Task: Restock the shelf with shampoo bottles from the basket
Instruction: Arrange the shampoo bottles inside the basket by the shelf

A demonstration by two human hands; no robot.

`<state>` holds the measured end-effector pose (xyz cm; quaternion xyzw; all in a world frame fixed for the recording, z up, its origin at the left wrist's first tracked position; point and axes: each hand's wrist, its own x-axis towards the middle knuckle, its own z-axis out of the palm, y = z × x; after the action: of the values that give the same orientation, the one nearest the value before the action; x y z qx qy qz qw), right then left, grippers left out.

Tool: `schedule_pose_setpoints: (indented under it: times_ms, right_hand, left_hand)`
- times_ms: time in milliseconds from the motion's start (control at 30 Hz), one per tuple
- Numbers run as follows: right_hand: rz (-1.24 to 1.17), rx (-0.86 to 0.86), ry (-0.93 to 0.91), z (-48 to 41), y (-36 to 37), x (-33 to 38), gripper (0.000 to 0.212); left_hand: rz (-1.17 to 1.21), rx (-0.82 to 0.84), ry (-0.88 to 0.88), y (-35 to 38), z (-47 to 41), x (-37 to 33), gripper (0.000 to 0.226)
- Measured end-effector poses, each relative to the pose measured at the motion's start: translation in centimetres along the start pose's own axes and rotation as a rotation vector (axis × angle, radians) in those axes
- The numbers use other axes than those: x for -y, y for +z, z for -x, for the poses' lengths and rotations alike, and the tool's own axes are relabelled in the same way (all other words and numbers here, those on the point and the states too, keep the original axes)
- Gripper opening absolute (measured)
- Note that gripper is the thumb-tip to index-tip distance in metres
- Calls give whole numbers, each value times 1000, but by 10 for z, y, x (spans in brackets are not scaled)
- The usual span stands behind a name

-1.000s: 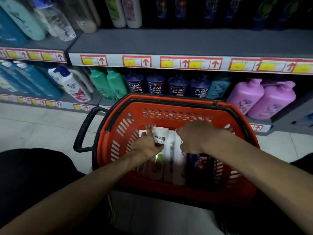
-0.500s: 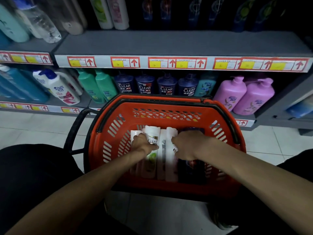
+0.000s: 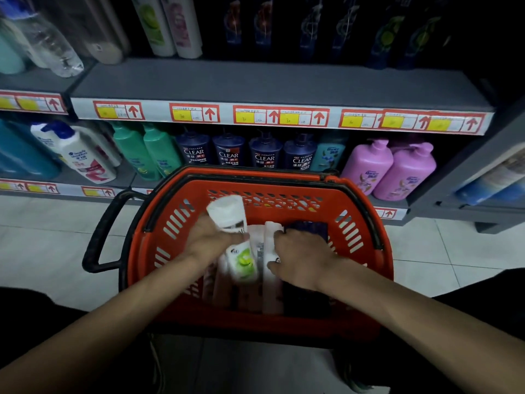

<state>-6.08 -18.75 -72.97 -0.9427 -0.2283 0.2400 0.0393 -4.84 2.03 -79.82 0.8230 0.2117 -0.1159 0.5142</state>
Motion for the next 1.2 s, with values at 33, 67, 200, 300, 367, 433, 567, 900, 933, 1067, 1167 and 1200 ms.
schedule_pose_setpoints:
  times_ms: [33,67,200,300,367,433,567,900,933,1067,1167,1200]
  right_hand:
    - [-57,-28,4,-1,0,2,48]
    - [-120,-59,0,-2,-1,4,55]
    - [-322,-284,22,-7,-5,18,84]
    - [-369,-461,71,-11,-13,21,81]
    - [-452,-492,83,-14,-18,23,69]
    - [-592,-477,109,-17,-21,23,62]
    - [-1086,-346,155,-15,-37,24,62]
    - [-1876,-42,-52,-1,-76,12,39]
    - [-1913,-47,-58,0,-78,11,40]
    - [-1980,-65,-86,1,-82,9,46]
    - [-1925,-72,-103,3,-84,11,48]
    - [-1868,-101,-109,4,-86,13,45]
  left_hand:
    - [109,6,13,-6,10,-15,58]
    - [212,15,27,-12,18,-29,48]
    - [465,10,53,-21,47,-76,33]
    - [521,-32,49,-19,55,-95,34]
    - [524,-41,53,-16,57,-104,37]
    - [489,-48,58,-15,59,-111,44]
    - [501,-36,70,-21,59,-122,58]
    - [539,4,169,-46,59,-133,54]
    - [541,5,179,-47,60,-134,54]
    - [509,28,260,-46,72,-141,46]
    - [461,17,364,-43,80,-146,37]
    - [433,4,413,-41,82,-149,33]
